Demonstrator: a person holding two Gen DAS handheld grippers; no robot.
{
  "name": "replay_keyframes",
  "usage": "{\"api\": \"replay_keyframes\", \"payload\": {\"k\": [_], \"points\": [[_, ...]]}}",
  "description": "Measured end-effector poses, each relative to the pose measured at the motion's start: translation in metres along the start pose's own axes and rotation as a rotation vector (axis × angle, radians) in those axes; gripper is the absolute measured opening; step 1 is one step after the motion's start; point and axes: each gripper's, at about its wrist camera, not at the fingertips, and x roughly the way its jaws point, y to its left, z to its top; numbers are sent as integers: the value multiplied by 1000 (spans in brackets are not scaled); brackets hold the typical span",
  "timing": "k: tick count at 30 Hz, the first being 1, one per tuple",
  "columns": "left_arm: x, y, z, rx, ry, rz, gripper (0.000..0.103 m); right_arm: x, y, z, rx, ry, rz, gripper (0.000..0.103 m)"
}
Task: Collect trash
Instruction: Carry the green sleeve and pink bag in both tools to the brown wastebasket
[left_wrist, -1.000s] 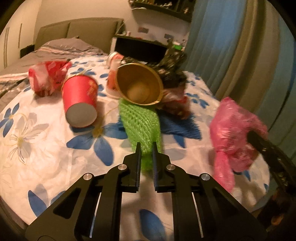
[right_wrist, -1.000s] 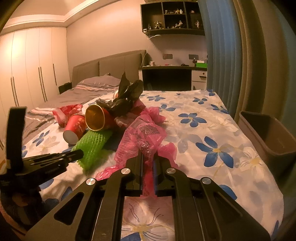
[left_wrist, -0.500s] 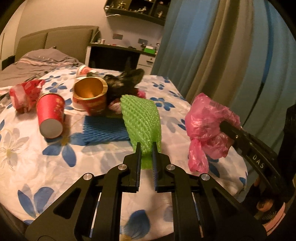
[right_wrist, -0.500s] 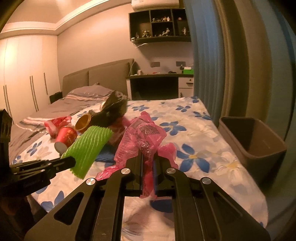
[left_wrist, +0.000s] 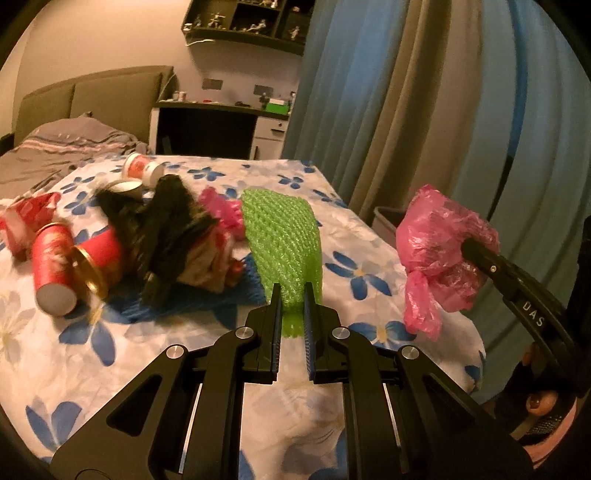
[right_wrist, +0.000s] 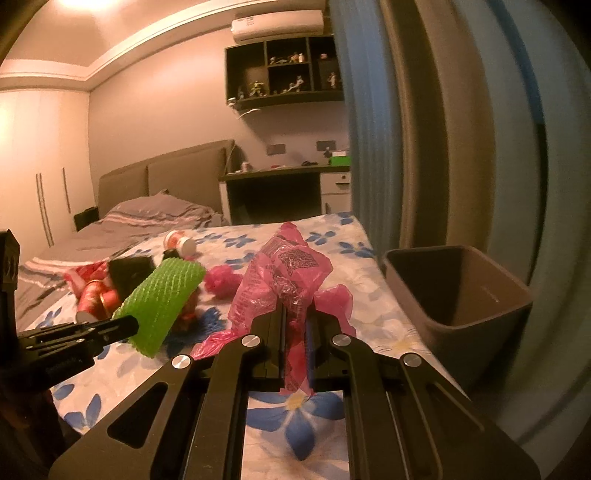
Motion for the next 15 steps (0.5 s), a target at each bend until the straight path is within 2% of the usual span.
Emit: {"api": "replay_keyframes", "payload": {"k": [15], "points": [[39,-44,29,69,-4,-70,10,-1,-52,12,48,-62,-119,9]]}}
